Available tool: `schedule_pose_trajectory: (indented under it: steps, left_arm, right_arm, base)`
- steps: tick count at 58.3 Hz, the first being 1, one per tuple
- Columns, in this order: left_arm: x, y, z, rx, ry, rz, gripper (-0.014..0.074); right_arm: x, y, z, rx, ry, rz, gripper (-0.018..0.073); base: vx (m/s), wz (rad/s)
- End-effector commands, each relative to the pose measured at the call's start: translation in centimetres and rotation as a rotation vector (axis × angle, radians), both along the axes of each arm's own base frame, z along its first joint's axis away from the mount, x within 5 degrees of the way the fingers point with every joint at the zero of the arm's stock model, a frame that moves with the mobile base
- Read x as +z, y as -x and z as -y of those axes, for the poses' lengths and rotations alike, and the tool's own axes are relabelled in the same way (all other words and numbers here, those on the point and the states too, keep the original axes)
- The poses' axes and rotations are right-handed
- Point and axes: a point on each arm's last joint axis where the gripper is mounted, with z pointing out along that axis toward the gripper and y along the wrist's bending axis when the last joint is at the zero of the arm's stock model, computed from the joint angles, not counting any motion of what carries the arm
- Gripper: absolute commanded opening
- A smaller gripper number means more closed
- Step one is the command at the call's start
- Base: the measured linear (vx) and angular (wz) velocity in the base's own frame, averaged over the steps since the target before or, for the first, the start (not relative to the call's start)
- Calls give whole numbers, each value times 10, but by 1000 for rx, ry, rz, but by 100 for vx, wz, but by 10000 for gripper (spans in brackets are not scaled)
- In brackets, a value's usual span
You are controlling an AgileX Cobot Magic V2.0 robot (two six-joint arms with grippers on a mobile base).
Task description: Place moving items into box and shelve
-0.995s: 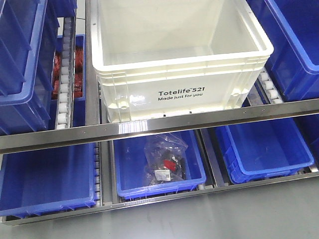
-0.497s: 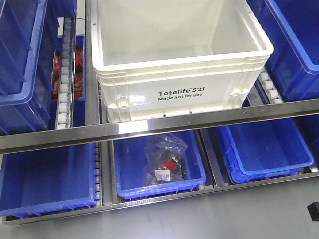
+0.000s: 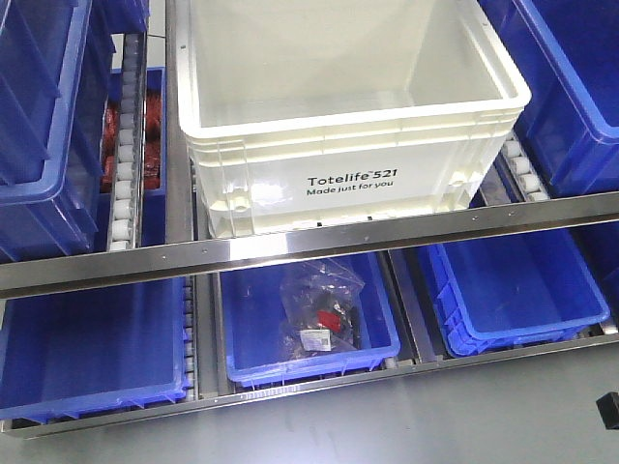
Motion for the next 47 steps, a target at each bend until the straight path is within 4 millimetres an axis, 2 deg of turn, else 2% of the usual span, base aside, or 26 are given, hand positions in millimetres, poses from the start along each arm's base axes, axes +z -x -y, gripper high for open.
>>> schedule_pose_trajectory:
  steps: [1,47]
  left_arm:
    - [-2,0,-1,9,13,64,-7]
    - [-2,0,-1,9,13,64,-7]
  right_arm:
    - [6,1,0,-8,5,88,-8]
    - [6,1,0,-8,5,88,-8]
  base:
    - [0,0]
    - [0,0]
